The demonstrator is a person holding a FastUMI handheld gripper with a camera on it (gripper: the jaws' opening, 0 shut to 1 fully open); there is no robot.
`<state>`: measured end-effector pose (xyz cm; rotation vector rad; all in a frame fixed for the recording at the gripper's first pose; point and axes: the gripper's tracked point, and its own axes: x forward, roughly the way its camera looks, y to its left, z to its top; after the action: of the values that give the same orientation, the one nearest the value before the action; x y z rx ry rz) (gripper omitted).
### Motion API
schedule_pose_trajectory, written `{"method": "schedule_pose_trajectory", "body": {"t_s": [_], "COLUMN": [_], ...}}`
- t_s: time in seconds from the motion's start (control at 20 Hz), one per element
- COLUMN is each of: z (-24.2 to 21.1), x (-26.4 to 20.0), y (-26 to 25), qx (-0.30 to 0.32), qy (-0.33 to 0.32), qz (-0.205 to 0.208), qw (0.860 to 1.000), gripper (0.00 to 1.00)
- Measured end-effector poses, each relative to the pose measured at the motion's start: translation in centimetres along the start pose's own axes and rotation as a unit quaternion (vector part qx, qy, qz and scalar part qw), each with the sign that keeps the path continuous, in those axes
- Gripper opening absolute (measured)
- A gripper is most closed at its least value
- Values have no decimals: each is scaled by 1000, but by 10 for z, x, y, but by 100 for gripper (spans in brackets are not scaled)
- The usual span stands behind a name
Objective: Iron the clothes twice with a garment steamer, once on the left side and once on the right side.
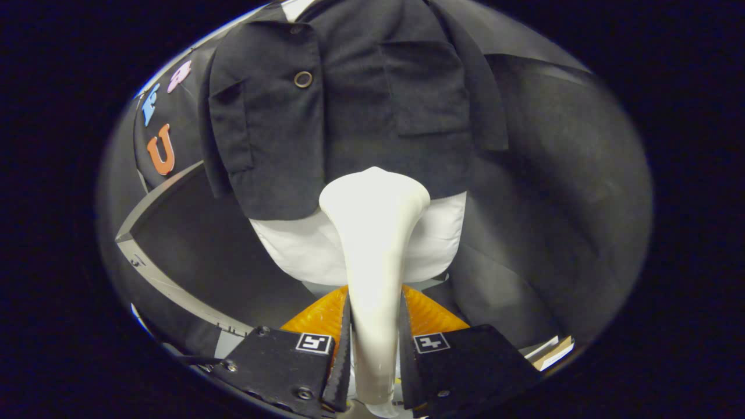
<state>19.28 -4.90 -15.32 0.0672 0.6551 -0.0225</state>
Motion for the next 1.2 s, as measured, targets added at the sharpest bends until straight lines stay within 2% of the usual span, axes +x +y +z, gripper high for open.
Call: {"method": "schedule_pose_trajectory", "body": {"t_s": [0.45, 0.7, 0.95, 1.2], "z": [57, 61, 70, 94], "x": [-103, -159, -184, -222], "y": [91, 163, 231, 253], "qx": [-28, -60, -85, -82], "qy": [-111, -152, -176, -214], "qz": [36, 63, 96, 123], "qw": [993, 985, 976, 966], "gripper": [38, 38, 38, 38]}}
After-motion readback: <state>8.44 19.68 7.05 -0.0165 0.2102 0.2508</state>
